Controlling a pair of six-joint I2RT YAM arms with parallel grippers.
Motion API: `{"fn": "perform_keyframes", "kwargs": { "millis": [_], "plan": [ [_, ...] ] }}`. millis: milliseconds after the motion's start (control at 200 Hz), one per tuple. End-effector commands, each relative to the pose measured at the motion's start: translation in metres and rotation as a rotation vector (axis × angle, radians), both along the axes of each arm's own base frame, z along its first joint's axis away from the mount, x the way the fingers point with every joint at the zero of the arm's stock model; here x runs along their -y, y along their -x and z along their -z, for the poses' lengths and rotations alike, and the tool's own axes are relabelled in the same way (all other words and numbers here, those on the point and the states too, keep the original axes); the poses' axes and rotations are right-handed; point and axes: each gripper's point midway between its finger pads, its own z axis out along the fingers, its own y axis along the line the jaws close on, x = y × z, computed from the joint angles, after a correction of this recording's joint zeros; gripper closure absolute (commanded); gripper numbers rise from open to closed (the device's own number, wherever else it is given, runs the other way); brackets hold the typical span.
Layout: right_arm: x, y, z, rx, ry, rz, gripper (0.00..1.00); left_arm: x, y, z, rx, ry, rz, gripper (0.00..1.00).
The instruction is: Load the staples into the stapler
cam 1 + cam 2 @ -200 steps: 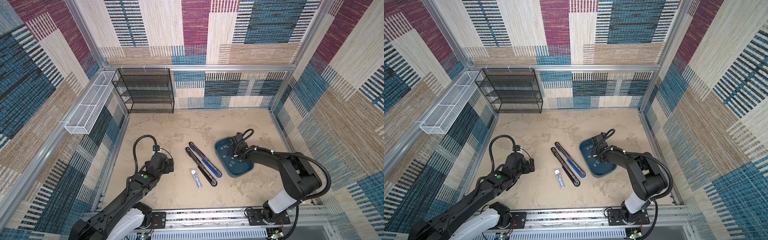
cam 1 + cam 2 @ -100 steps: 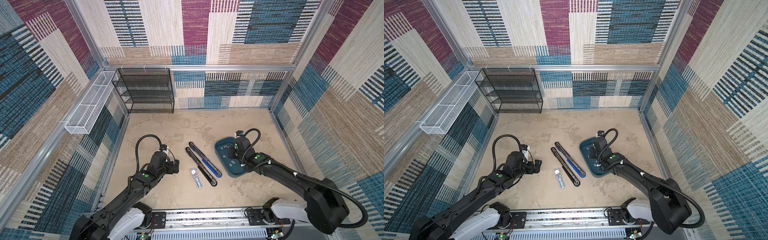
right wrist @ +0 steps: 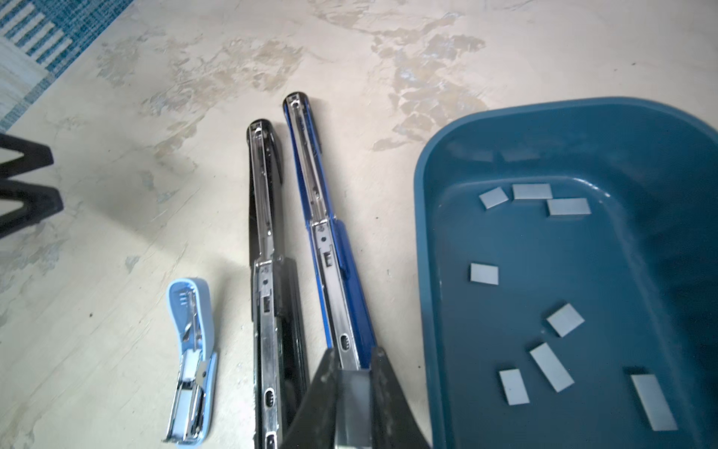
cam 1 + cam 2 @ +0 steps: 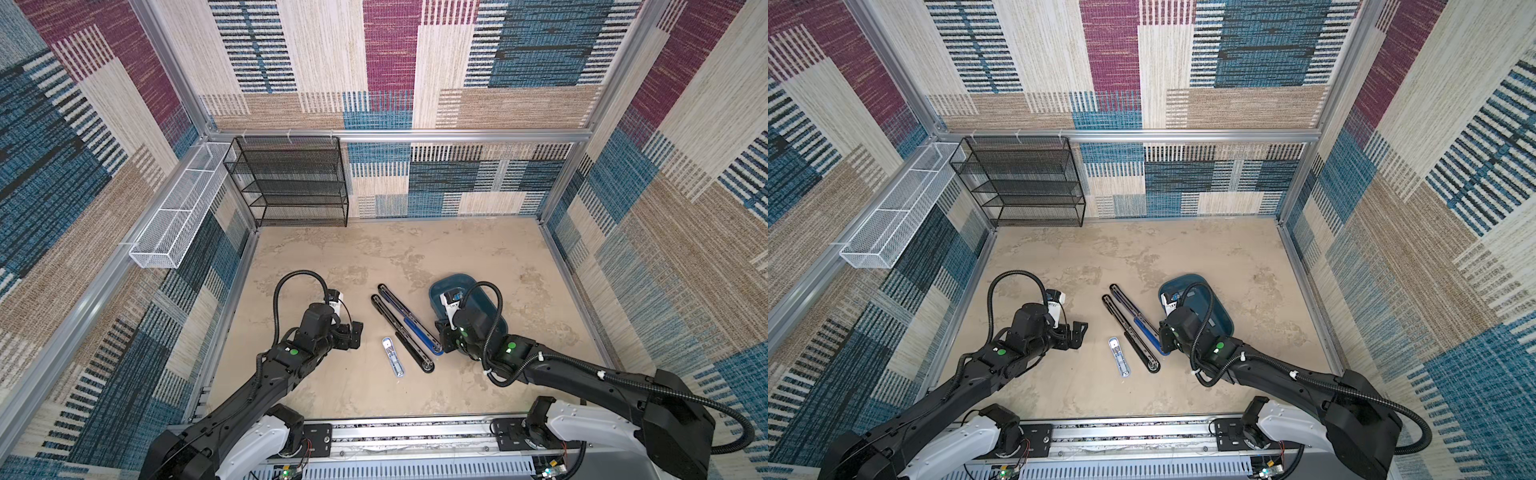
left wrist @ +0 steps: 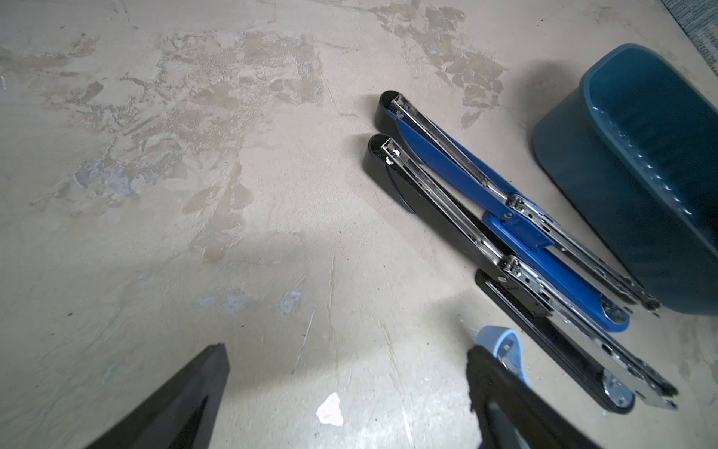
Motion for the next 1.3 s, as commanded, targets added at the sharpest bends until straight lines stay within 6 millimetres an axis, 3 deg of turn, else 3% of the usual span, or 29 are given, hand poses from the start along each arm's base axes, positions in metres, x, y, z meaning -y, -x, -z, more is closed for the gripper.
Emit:
{"fn": "perform_keyframes", "kwargs": {
  "millis": [0, 250, 506, 676, 1292],
  "plan": [
    [-0.015, 0.006, -0.006, 0.044, -0.04, -0.064, 0.81, 0.005, -0.003, -0.005, 0.017, 0.02, 0.019, 0.01],
    [-0.03, 0.018, 0.001, 0.035, -0.044, -0.137, 0.82, 0.006, -0.002, -0.005, 0.02, 0.024, 0.023, 0.01],
    [-0.034, 0.029, 0.019, -0.033, -0.022, -0.15, 0.83, 0.035, 0.011, -0.015, 0.052, 0.126, 0.198, 0.01],
    [-0.036, 0.042, 0.028, -0.071, -0.035, -0.15, 0.84, 0.035, 0.015, -0.019, 0.083, 0.144, 0.213, 0.01],
    [-0.038, 0.049, 0.029, -0.046, -0.035, -0.138, 0.85, 0.034, 0.012, -0.018, 0.078, 0.136, 0.196, 0.01]
  ]
}}
